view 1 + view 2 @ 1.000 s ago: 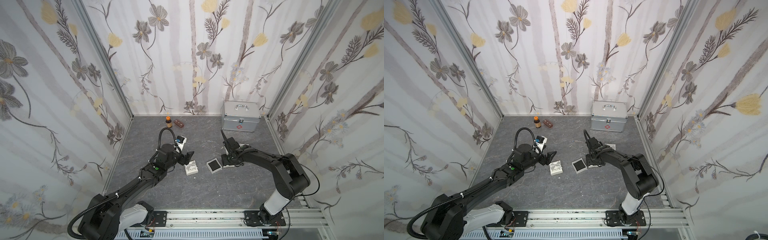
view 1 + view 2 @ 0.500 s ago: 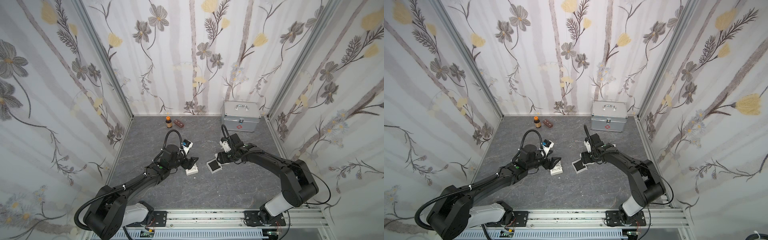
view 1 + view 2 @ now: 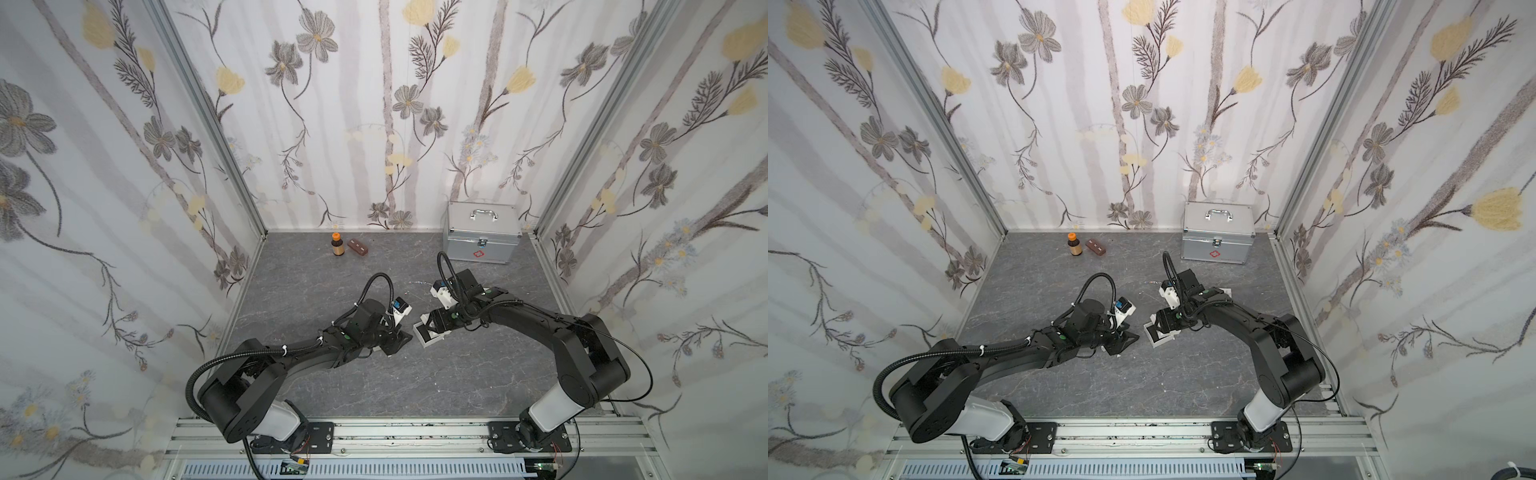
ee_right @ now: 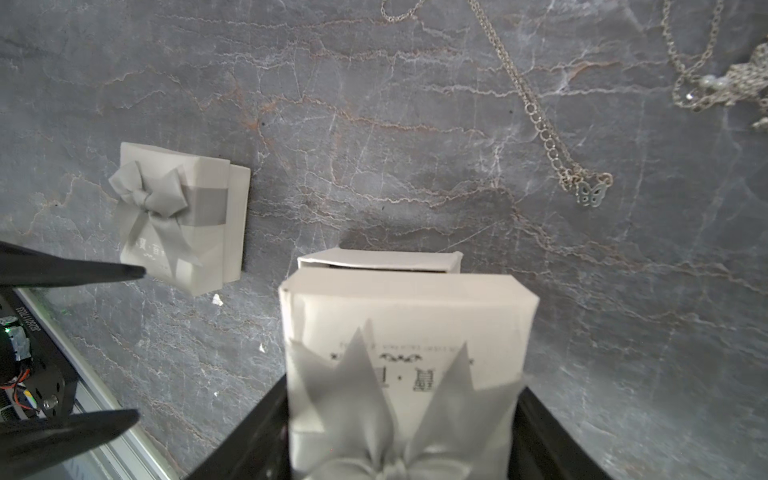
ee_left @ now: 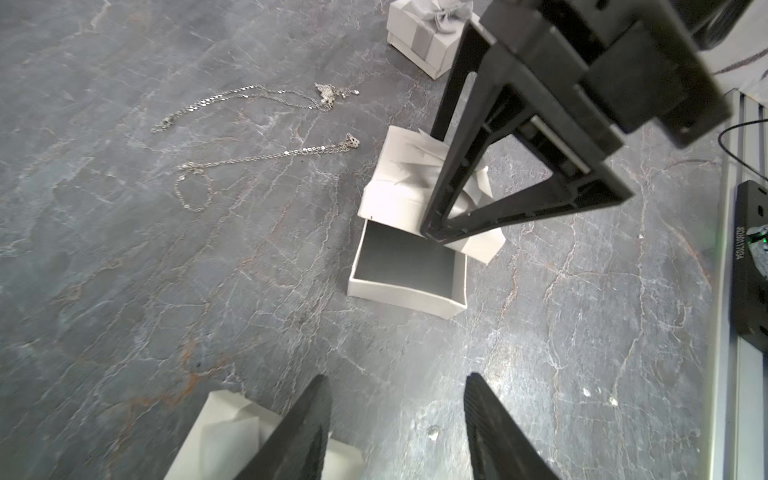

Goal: Take the necklace out of the lift-off lid jewelry box
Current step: Close the lid on the jewelry box.

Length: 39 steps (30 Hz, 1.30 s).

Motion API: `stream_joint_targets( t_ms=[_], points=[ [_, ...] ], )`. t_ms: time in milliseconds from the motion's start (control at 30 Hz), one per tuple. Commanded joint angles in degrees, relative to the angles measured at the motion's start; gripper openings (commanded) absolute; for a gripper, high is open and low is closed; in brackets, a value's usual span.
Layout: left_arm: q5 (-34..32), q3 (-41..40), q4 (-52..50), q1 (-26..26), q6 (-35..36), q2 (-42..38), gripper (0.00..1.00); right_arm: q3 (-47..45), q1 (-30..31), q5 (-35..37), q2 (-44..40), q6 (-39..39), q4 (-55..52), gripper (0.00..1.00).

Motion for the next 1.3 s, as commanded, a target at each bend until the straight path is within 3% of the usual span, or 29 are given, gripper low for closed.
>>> stream_joint_targets(
  t_ms=[0, 500, 1267],
  points=[
    [-1.3, 1.8, 2.3, -1.1, 1.0, 2.7, 0.47, -0.1, 0.1, -1.8, 0.5, -0.8, 2.0, 0.69],
    [-4.7, 6.4, 2.8, -2.1, 1.3, 11.1, 0.24, 0.8, 0.1, -0.7, 1.0, -1.5, 2.0, 0.69],
    [-11.8, 8.8, 5.5, -2.1, 0.4, 15.2, 0.17, 1.7, 0.4, -2.9, 2.6, -2.8, 1.2, 0.7]
  ],
)
